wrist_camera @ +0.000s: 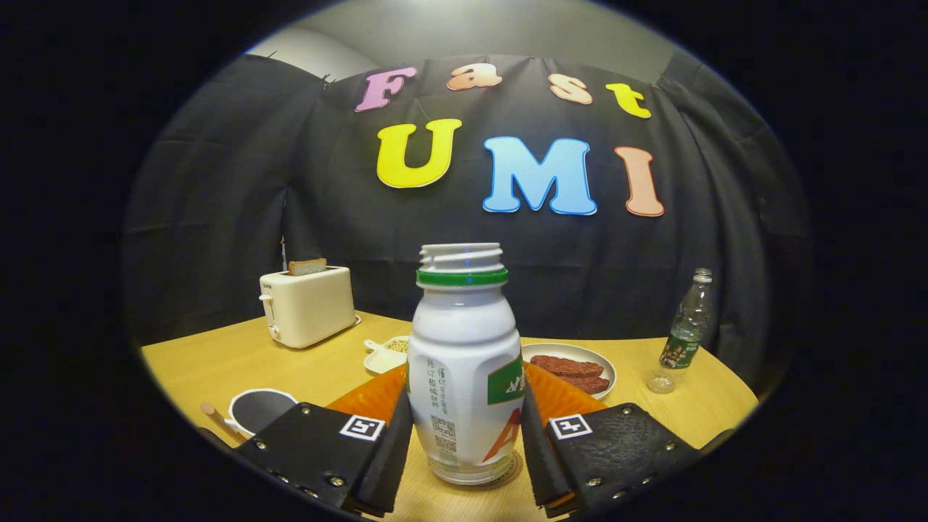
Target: Take the bottle from table, then pour the juice into the cup, finally place the bottle on the coaster
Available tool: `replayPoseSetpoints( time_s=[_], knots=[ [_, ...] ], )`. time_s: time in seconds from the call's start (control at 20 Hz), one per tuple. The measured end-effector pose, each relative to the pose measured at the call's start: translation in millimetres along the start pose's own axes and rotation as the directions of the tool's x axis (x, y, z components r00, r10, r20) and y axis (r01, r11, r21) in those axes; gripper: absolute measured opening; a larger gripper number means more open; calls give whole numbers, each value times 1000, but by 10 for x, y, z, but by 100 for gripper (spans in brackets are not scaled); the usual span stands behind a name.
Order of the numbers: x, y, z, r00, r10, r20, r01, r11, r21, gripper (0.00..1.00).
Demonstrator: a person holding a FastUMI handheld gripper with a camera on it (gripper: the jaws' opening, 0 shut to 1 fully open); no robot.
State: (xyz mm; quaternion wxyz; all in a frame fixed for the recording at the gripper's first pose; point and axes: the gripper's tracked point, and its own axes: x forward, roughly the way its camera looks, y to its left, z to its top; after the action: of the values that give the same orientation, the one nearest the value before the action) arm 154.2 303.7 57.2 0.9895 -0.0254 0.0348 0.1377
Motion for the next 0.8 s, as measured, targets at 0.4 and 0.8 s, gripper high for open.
replayPoseSetpoints(
  time_s=[0.4, 0.8],
  knots=[
    [115, -149, -160, 999, -49, -12, 49, 999, 15, 68],
    [201, -151, -372, 999, -41, -32, 43, 997, 68, 68]
  ],
)
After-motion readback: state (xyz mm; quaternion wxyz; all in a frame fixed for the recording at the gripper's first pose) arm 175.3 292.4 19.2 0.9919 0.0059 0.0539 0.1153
